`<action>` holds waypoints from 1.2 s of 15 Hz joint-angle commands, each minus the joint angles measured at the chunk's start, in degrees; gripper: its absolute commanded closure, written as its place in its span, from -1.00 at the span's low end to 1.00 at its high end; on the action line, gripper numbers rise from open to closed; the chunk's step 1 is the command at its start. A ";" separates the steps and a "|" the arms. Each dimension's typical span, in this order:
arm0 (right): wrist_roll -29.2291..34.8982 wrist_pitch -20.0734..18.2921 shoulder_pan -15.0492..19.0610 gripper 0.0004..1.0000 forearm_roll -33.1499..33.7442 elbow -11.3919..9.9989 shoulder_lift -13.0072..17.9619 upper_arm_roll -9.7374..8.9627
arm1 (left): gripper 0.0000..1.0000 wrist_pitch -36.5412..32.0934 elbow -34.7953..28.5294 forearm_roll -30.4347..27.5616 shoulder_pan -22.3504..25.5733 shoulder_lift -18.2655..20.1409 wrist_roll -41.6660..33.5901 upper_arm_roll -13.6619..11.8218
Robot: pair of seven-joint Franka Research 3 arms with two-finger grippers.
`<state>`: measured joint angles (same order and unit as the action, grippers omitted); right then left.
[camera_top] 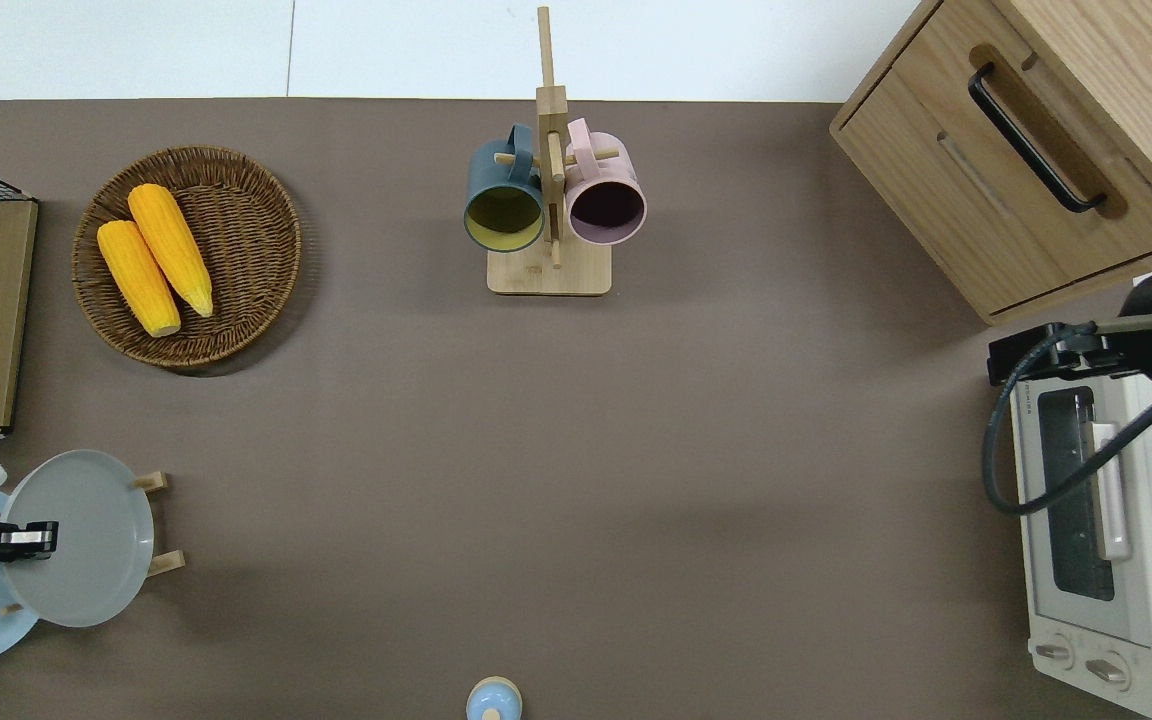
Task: Pick gray plate from low plate rack and place it on table with left arm
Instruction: 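Close the left gripper on the gray plate rim and lift it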
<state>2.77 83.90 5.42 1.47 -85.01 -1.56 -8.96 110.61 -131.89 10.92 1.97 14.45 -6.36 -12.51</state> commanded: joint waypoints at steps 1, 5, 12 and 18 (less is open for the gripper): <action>0.22 -0.05 -0.41 -0.97 -0.15 0.37 -0.02 0.34 | 1.00 -6.79 5.23 1.03 0.14 1.19 0.03 0.46; 0.22 -0.14 -0.41 -0.97 -0.15 0.37 -0.02 0.34 | 1.00 -15.31 12.52 1.12 -0.39 1.54 0.65 1.96; 0.22 -0.05 -0.41 -0.97 -0.15 0.37 -0.02 0.34 | 1.00 -24.29 19.21 1.29 -0.39 3.39 6.27 7.67; 0.22 -0.05 -0.41 -0.97 -0.15 0.37 -0.02 0.34 | 1.00 -25.97 20.27 -1.16 -0.56 3.48 11.72 11.54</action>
<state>2.77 83.90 5.42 1.47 -85.01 -1.56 -8.96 86.23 -112.58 11.02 1.86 17.94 2.56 -1.82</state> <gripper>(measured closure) 0.013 0.938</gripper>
